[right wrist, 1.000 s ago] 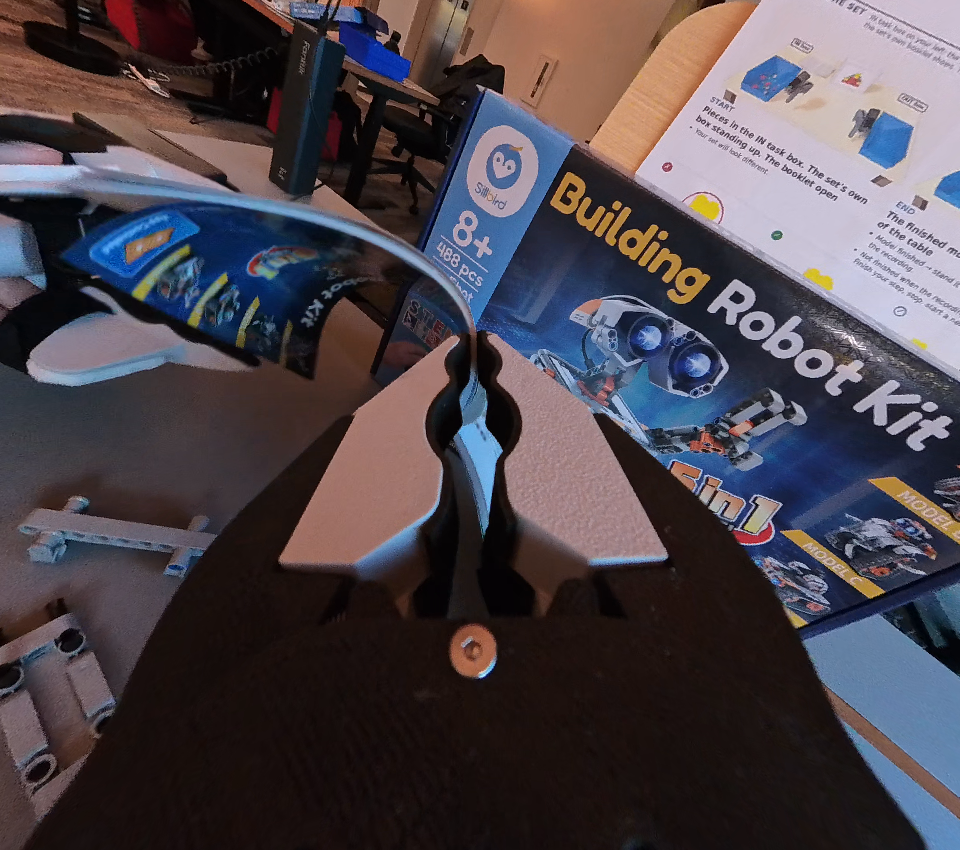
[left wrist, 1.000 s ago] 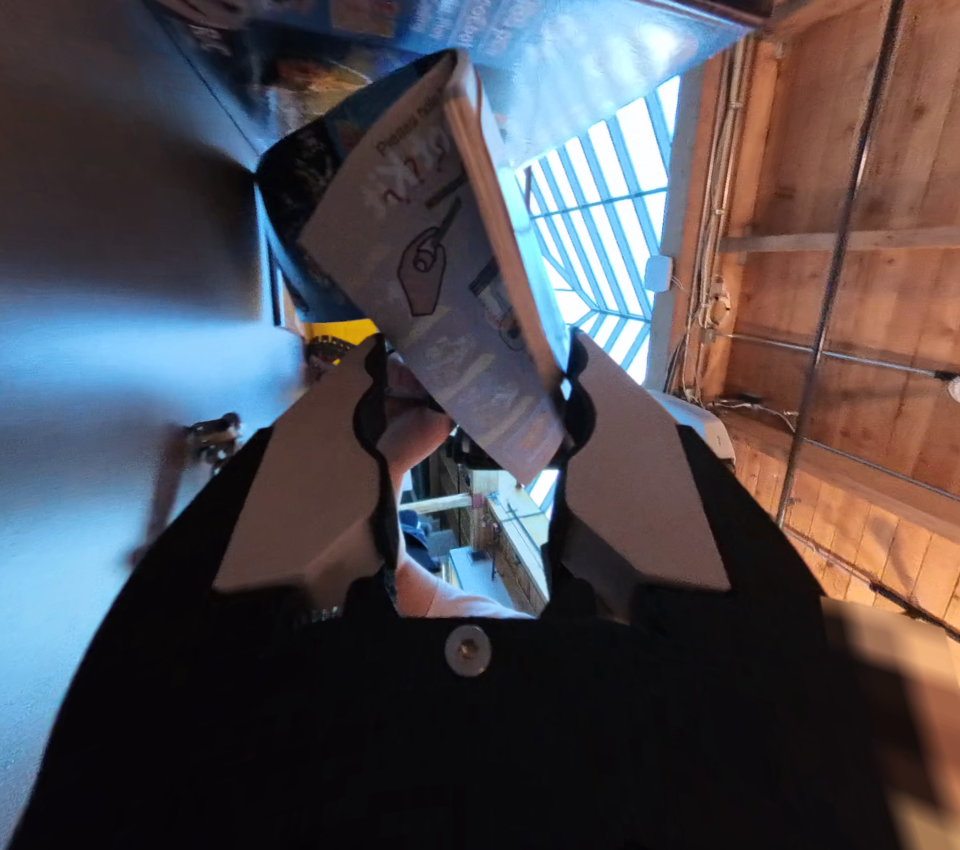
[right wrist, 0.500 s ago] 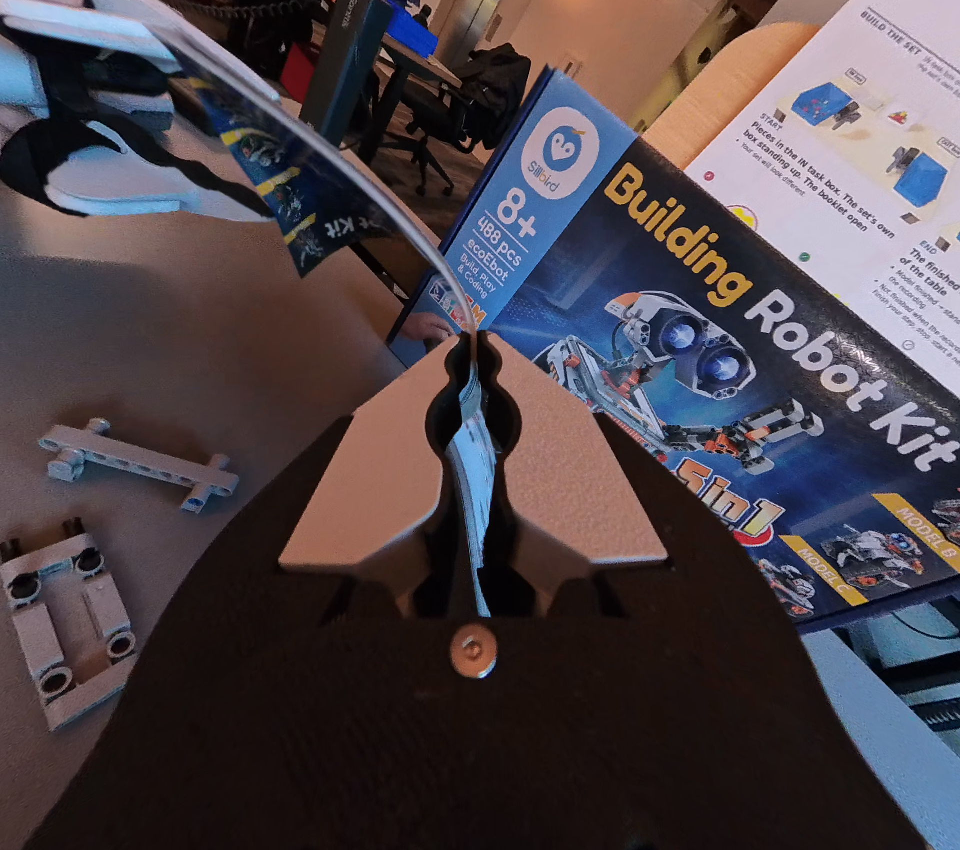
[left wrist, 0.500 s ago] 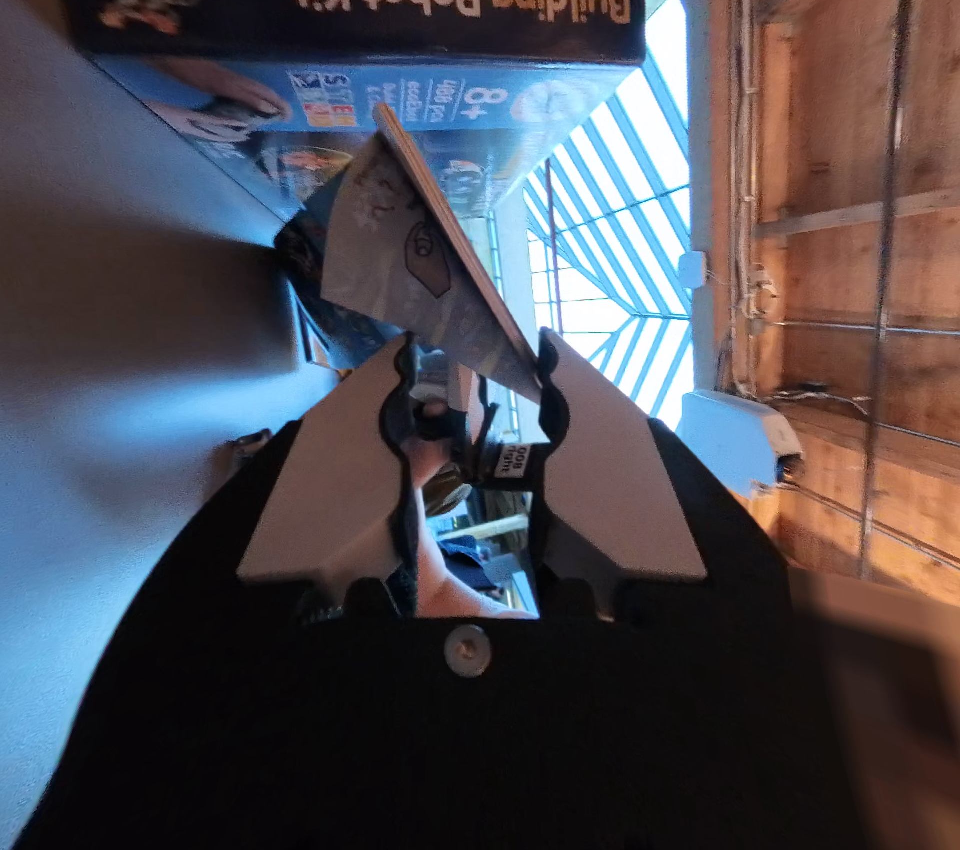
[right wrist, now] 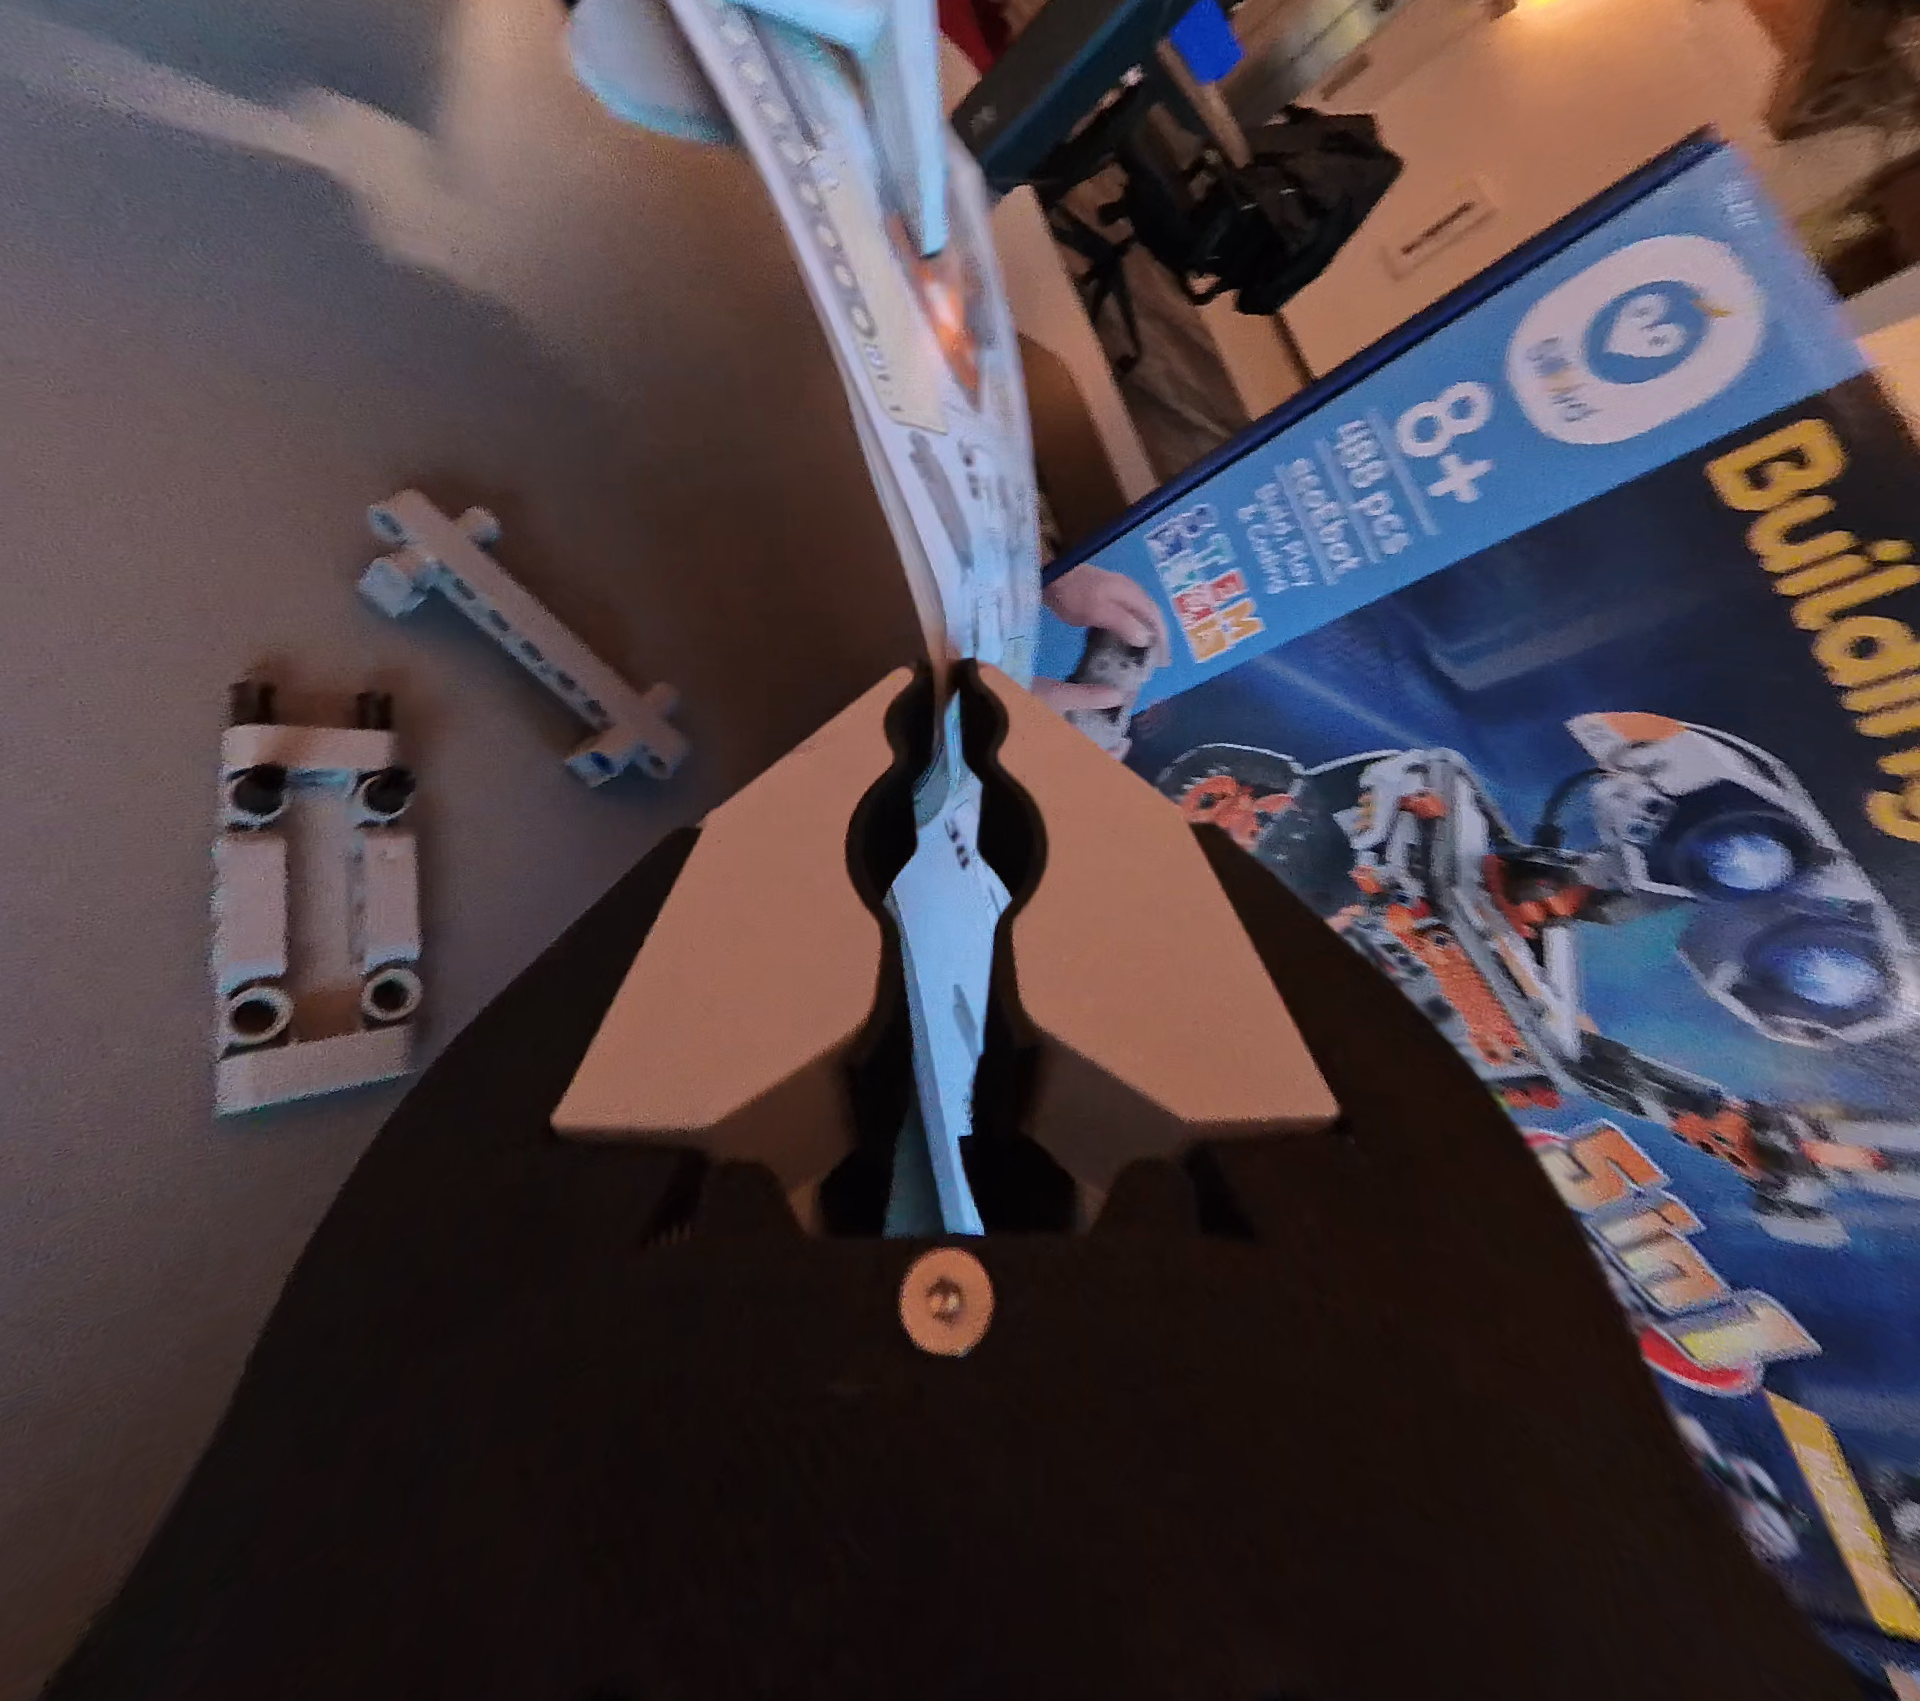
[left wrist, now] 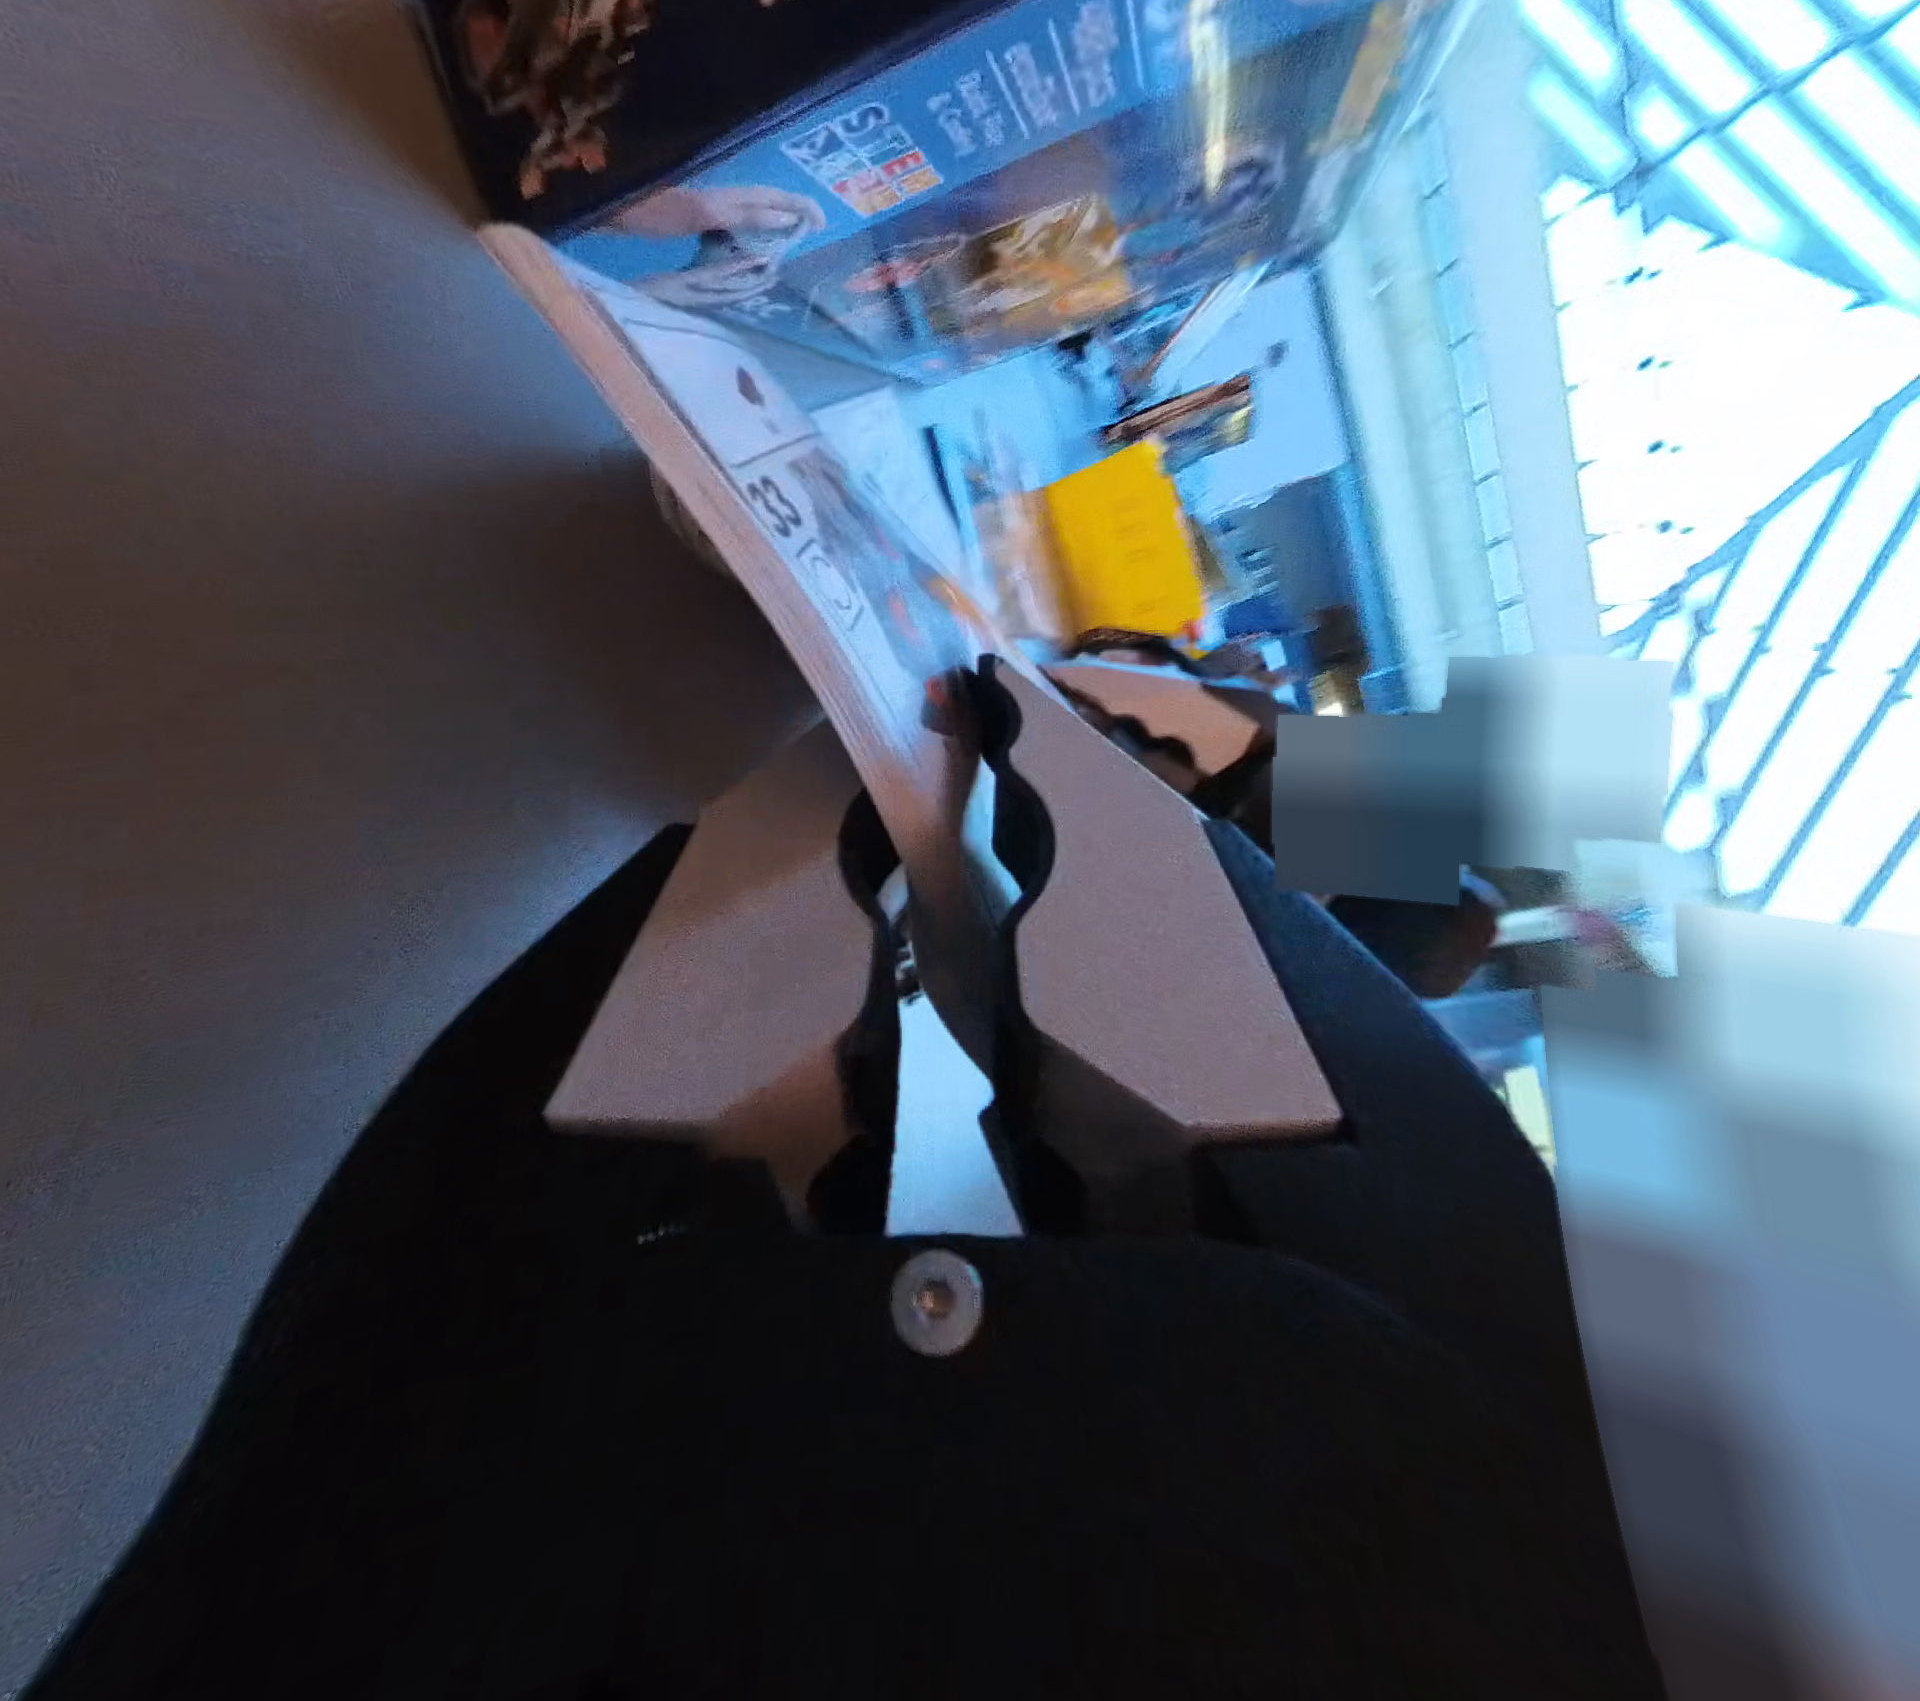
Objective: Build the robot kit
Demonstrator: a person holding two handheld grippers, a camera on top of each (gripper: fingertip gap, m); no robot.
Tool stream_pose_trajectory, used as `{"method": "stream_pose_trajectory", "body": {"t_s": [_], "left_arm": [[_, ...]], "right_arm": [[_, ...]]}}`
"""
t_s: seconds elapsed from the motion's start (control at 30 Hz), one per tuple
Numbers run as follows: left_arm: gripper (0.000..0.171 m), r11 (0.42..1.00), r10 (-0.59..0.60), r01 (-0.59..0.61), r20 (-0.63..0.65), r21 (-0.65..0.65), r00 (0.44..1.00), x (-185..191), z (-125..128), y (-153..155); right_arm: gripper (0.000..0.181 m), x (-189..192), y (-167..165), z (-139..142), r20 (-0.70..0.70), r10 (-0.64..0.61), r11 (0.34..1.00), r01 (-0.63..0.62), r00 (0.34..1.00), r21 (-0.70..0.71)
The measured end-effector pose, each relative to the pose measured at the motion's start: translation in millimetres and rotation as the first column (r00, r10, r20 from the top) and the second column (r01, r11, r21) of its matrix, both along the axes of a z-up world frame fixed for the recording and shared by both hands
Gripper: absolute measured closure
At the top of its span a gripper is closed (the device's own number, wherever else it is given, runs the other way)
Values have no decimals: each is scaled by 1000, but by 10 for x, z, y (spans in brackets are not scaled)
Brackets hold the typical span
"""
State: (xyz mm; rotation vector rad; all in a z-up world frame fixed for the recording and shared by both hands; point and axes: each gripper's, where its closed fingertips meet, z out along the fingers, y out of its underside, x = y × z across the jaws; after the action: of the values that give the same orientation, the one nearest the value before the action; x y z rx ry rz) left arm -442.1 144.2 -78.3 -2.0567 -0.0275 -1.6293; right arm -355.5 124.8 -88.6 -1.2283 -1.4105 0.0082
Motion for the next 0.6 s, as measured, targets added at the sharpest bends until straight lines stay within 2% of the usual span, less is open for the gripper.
{"method": "stream_pose_trajectory", "body": {"t_s": [0.1,0.17,0.27,0.37,0.47,0.53,0.6], "left_arm": [[168,981,-44,82,-207,176,977,42,82,-21],[170,949,-40,144,-346,279,937,94,125,-5],[170,898,-15,233,-505,372,863,145,168,28],[170,787,-14,366,-579,496,815,270,281,-64],[170,641,19,491,-651,590,759,408,383,-202],[170,552,58,555,-693,622,719,491,434,-288],[170,470,103,612,-728,636,677,561,466,-365]], "right_arm": [[170,-31,-53,-233,93,81,990,-69,992,-121],[165,-32,-93,-282,81,118,959,-92,990,-268],[152,21,-151,-12,-73,191,912,-205,979,-356],[125,216,-22,239,-266,151,839,-266,952,-475],[109,456,228,281,-386,81,800,-291,919,-525],[105,602,358,200,-412,34,764,-290,911,-577],[101,792,473,82,-368,-22,745,-230,929,-626]]}}
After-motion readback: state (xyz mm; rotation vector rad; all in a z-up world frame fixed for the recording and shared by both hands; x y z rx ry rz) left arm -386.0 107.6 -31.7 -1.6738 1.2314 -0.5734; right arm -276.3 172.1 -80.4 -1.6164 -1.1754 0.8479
